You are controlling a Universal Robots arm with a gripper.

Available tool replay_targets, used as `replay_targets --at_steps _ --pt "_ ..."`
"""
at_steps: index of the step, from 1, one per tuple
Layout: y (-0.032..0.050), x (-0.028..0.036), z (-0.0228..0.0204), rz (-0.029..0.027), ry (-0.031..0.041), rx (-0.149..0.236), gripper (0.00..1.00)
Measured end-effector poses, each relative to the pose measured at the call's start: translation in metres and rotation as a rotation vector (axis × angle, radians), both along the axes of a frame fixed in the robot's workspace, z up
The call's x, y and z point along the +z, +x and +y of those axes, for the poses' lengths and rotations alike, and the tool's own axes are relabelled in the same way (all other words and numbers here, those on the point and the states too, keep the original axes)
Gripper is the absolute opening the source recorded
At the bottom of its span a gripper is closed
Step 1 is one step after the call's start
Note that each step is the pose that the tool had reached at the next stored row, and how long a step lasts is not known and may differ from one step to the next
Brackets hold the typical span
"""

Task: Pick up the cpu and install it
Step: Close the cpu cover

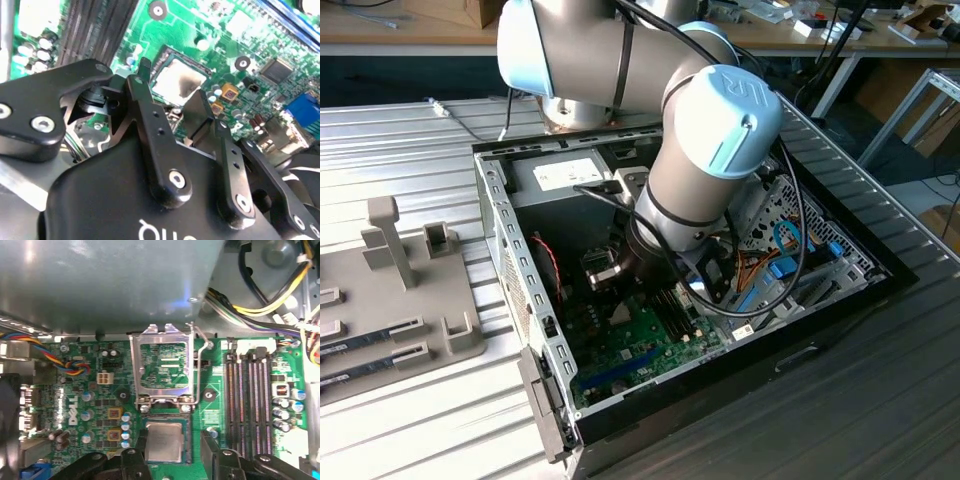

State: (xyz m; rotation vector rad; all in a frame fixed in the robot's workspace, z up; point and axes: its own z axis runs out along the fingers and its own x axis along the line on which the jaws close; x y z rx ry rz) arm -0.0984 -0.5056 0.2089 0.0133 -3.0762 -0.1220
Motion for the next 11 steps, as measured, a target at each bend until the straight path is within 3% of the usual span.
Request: replay_targets --at_steps 2,5,11 --pt "-0.0049 -0.0009 0.0002 -0.0001 0.0003 -0.016 0.53" --pt "-0.005 -0.0038 0.0001 0.0 0.0002 -0.073 0.53" --pt "-0.0085 -0.0041 -0.0003 0.0 0.0 -0.061 0.53"
